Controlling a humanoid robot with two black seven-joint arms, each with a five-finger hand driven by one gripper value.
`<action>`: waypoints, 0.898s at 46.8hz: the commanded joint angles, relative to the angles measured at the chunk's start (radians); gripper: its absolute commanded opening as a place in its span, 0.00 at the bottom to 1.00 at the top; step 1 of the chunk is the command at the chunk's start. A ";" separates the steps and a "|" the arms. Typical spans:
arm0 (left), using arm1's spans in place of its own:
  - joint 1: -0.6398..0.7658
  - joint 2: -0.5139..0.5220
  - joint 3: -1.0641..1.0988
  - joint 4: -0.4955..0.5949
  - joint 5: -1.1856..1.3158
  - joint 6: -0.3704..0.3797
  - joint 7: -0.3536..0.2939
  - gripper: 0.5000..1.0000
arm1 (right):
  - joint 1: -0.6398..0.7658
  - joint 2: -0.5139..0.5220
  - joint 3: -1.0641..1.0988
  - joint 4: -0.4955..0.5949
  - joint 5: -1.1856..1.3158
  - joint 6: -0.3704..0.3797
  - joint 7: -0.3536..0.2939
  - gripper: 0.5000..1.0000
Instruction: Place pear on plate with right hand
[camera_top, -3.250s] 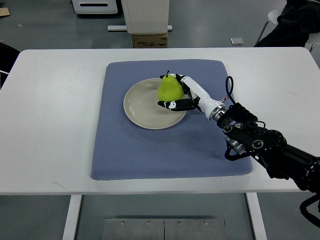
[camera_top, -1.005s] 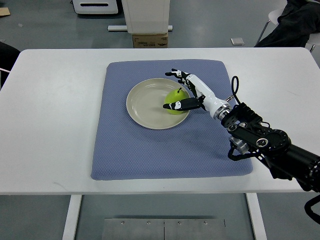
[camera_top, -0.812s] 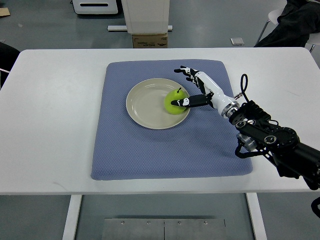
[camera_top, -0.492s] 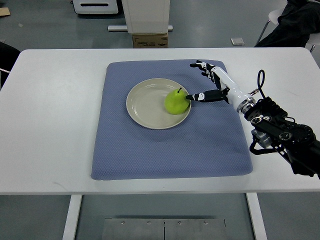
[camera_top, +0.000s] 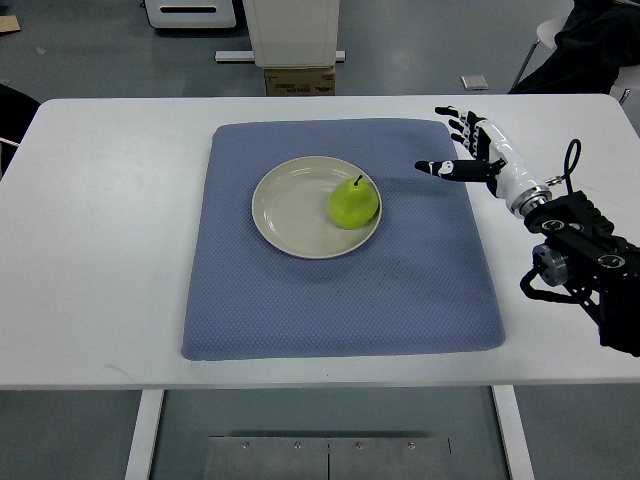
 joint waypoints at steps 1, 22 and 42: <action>0.000 0.000 0.000 0.000 0.000 0.000 0.000 1.00 | -0.012 0.000 0.063 0.000 0.000 -0.002 -0.032 1.00; 0.000 0.000 0.000 0.000 0.000 0.000 0.000 1.00 | -0.100 0.001 0.396 0.074 -0.015 -0.002 -0.215 1.00; 0.000 0.000 0.000 0.000 0.000 0.000 0.000 1.00 | -0.221 0.058 0.706 0.221 -0.213 0.011 -0.403 1.00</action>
